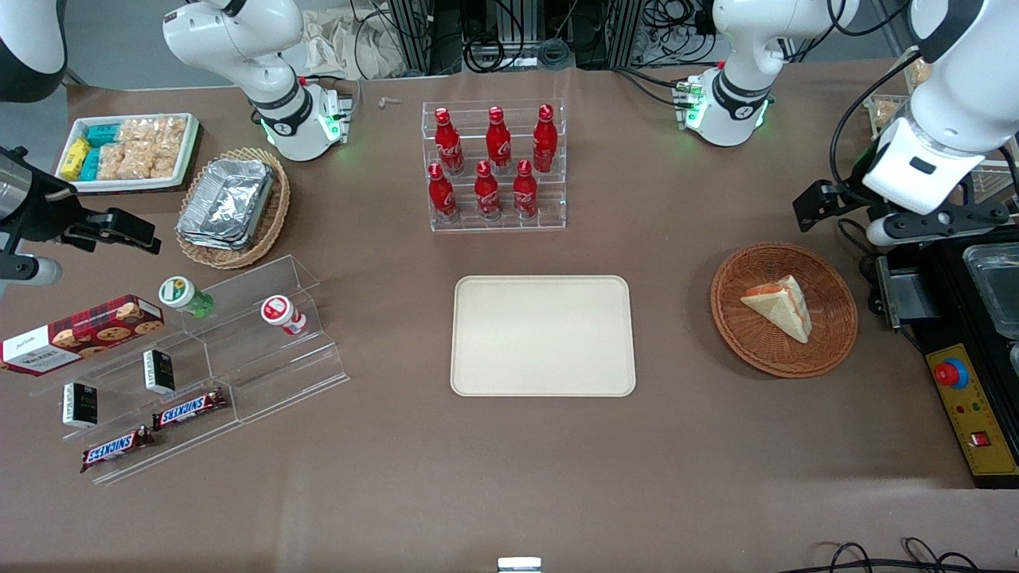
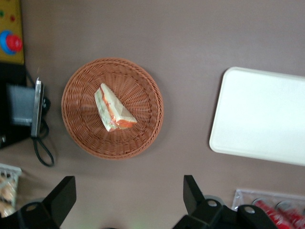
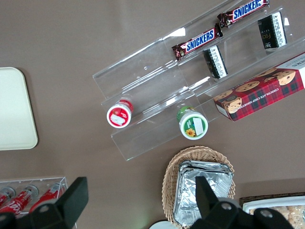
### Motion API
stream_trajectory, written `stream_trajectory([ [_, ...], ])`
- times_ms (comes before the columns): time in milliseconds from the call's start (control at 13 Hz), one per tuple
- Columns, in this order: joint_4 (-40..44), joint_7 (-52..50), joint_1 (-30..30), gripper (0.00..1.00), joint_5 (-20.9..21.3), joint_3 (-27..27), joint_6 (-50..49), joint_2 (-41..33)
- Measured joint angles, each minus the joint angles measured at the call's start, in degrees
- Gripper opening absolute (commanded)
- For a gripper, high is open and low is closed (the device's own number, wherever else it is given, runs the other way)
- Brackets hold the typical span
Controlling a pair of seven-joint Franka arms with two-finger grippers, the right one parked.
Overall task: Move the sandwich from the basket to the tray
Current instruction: 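Move the left gripper over the wicker basket holding the sandwich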
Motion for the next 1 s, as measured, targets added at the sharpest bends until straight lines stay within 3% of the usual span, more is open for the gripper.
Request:
stream_trajectory([
  [615, -5.58, -10.13, 0.47, 1.00, 2.25, 1.97, -0.19, 0.00],
  [1000, -13.95, -13.98, 0.77, 1.00, 2.74, 4.84, 7.95, -0.18],
])
